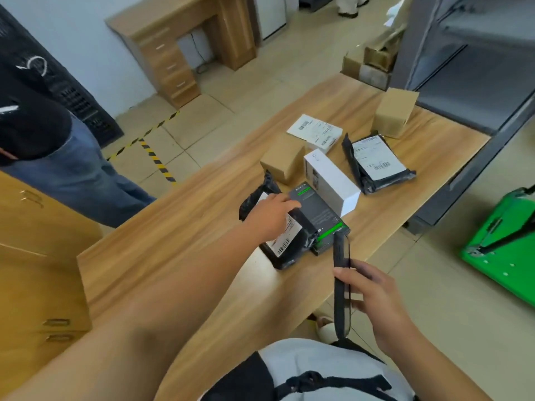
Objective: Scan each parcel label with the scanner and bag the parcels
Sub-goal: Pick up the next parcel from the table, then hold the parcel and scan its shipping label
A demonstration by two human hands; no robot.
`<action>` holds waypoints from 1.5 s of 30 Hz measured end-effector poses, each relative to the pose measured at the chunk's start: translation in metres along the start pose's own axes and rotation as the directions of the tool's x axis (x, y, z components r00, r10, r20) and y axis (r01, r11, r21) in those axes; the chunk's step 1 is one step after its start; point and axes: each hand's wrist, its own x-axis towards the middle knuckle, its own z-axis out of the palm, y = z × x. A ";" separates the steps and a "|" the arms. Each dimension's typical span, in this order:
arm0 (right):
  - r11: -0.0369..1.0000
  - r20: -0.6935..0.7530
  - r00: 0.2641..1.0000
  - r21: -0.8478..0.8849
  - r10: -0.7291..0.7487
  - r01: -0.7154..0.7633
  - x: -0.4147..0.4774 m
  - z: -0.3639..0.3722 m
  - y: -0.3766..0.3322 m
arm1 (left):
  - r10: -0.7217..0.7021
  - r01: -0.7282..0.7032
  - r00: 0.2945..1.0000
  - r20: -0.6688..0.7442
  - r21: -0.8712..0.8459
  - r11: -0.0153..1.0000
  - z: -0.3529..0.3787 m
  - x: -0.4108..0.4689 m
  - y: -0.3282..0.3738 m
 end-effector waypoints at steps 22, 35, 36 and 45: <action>0.987 0.250 0.967 -0.164 0.043 -0.002 0.070 -0.019 -0.034 | -0.417 0.431 0.902 0.113 -0.308 0.848 -0.011 -0.060 -0.057; 0.976 0.333 0.939 -0.217 0.084 -0.011 0.073 -0.009 -0.034 | -0.821 0.375 0.374 0.432 -0.880 -0.293 0.098 -0.155 -0.057; 0.975 0.329 0.940 -0.223 0.086 -0.011 0.073 -0.011 -0.033 | -0.814 0.320 0.357 0.459 -0.878 -0.355 0.106 -0.154 -0.051; 0.961 0.325 0.941 -0.275 0.099 -0.006 0.069 -0.017 -0.033 | -0.920 0.214 0.141 0.365 -0.919 -0.331 0.139 -0.144 0.000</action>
